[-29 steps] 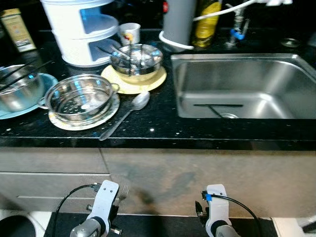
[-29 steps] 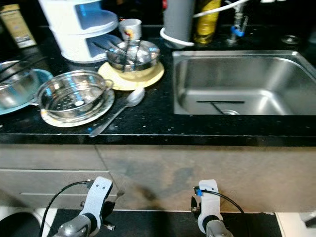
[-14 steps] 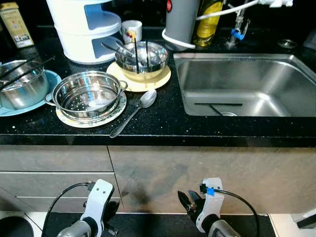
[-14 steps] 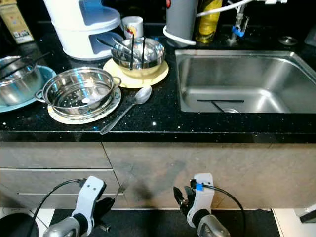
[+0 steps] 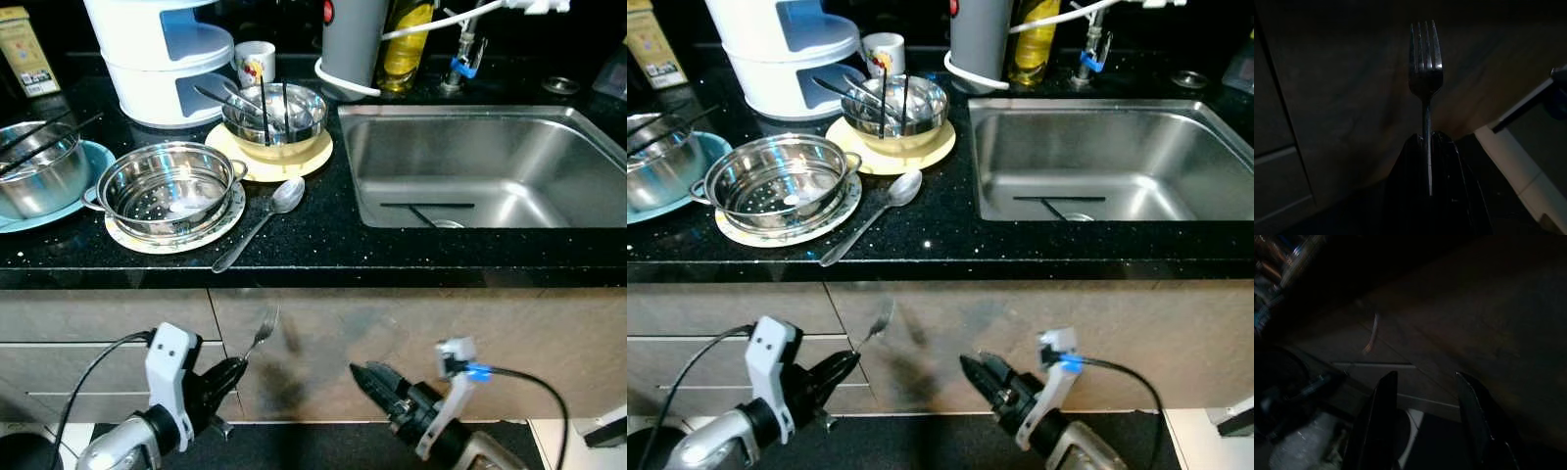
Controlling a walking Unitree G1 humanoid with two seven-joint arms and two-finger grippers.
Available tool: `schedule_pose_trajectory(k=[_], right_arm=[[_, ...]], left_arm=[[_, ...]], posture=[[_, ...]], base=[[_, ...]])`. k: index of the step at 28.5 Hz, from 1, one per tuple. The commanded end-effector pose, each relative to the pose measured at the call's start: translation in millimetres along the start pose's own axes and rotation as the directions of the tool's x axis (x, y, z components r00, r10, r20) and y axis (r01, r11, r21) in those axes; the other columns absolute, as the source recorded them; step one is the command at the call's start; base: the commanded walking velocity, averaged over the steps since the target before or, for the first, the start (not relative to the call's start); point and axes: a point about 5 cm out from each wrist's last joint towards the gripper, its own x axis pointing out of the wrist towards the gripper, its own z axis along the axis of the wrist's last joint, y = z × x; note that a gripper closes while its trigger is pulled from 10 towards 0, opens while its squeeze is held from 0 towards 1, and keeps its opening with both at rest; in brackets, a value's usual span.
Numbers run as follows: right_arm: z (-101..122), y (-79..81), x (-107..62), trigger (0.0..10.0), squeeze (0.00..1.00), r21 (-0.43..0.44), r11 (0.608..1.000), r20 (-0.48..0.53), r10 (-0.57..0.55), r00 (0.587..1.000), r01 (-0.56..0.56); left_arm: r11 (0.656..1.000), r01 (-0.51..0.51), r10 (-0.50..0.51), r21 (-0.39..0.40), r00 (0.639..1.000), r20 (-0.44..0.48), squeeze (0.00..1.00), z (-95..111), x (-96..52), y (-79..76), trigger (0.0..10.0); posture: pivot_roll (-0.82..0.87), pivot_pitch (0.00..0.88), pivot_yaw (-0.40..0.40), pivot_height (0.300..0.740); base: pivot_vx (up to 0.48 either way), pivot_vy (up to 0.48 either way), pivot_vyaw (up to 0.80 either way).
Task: Kitchen organization
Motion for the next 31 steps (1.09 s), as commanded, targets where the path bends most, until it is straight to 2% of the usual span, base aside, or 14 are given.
schedule_pose_trajectory(k=[1, 6, 8, 10, 11, 12, 18, 20, 23, 27, 30, 31], right_arm=[[-2.9, 1.8, -4.0, 10.0, 0.0, 0.041, 0.999, -0.005, 0.0, 1.0, 0.0], [-9.7, 13.5, -9.5, 10.0, 0.0, 0.077, 0.995, -0.063, 0.068, 0.996, -0.064], [-10.5, 15.5, -9.2, 10.0, 0.0, 0.08, 0.994, -0.069, 0.082, 0.994, -0.077], [-10.1, 22.1, -7.7, 10.0, 0.0, 0.098, 0.988, -0.076, 0.123, 0.989, -0.116], [-10.1, 22.1, -7.7, 10.0, 0.0, 0.098, 0.988, -0.076, 0.123, 0.989, -0.116], [-7.6, 27.2, -6.5, 10.0, 0.0, 0.118, 0.982, -0.078, 0.155, 0.985, -0.145], [5.1, 39.9, -0.8, 10.0, 0.0, 0.164, 0.964, -0.019, 0.215, 0.976, -0.209], [17.2, 51.7, 5.9, 10.0, 0.0, 0.181, 0.95, 0.017, 0.255, 0.967, -0.254], [22.4, 58.2, 10.5, 10.0, 0.0, 0.172, 0.946, 0.021, 0.276, 0.961, -0.275], [45.9, 73.6, 31.4, 10.0, 0.0, 0.113, 0.949, 0.102, 0.284, 0.954, -0.294], [58.7, 81.4, 40.0, 10.0, 0.0, 0.086, 0.945, 0.141, 0.301, 0.943, -0.314], [64.6, 85.3, 43.2, 10.0, 0.0, 0.071, 0.942, 0.155, 0.314, 0.937, -0.327]], left_arm=[[1.0, 0.005, -0.005, -0.019, 1.0, -0.009, 0.0, -1.5, -5.2, -0.4, 0.0], [0.973, 0.15, -0.145, -0.177, 0.989, 0.039, 0.0, 9.6, -9.7, -18.4, 0.0], [0.965, 0.177, -0.172, -0.194, 0.984, 0.04, 0.0, 10.4, -10.3, -21.0, 0.0], [0.938, 0.242, -0.236, -0.247, 0.97, 0.056, 0.0, 16.0, -12.0, -26.9, 0.0], [0.938, 0.242, -0.236, -0.247, 0.97, 0.056, 0.0, 16.0, -12.0, -26.9, 0.0], [0.92, 0.286, -0.28, -0.267, 0.958, 0.062, 0.0, 21.6, -12.5, -30.8, 0.0], [0.921, 0.316, -0.31, -0.226, 0.949, 0.062, 0.0, 30.2, -9.3, -33.1, 0.0], [0.931, 0.316, -0.303, -0.184, 0.948, 0.091, 0.0, 42.2, -5.4, -33.8, 0.0], [0.936, 0.314, -0.3, -0.161, 0.948, 0.107, 0.0, 50.5, -3.8, -33.4, 0.0], [0.96, 0.279, -0.276, -0.001, 0.95, 0.148, 0.0, 78.4, 5.7, -34.5, 0.0], [0.958, 0.282, -0.286, 0.05, 0.937, 0.199, 0.0, 94.4, 10.5, -36.9, 0.0], [0.957, 0.281, -0.29, 0.07, 0.933, 0.216, 0.0, 100.8, 12.3, -37.7, 4.5]], posture=[[-0.08, 0.199, -0.017, 0.74], [-0.07, 0.197, -0.019, 0.74], [-0.07, 0.197, -0.019, 0.74], [-0.07, 0.197, -0.019, 0.74], [-0.07, 0.197, -0.019, 0.74], [-0.07, 0.193, -0.017, 0.74], [-0.07, 0.193, -0.017, 0.74], [-0.07, 0.192, -0.018, 0.74], [-0.08, 0.194, -0.019, 0.74], [-0.08, 0.196, -0.026, 0.74], [-0.07, 0.194, -0.029, 0.74], [-0.07, 0.194, -0.03, 0.74]], base=[[0.0, 0.0, 0.0], [0.0, 0.0, 0.0], [0.0, 0.0, 0.0], [0.0, 0.0, 0.0], [0.0, 0.0, 0.0], [0.0, 0.0, 0.0], [0.0, 0.0, 0.0], [0.0, 0.0, 0.0], [0.0, 0.0, 0.0], [0.0, 0.0, 0.0], [0.0, 0.0, 0.0], [0.0, 0.0, 0.0]])
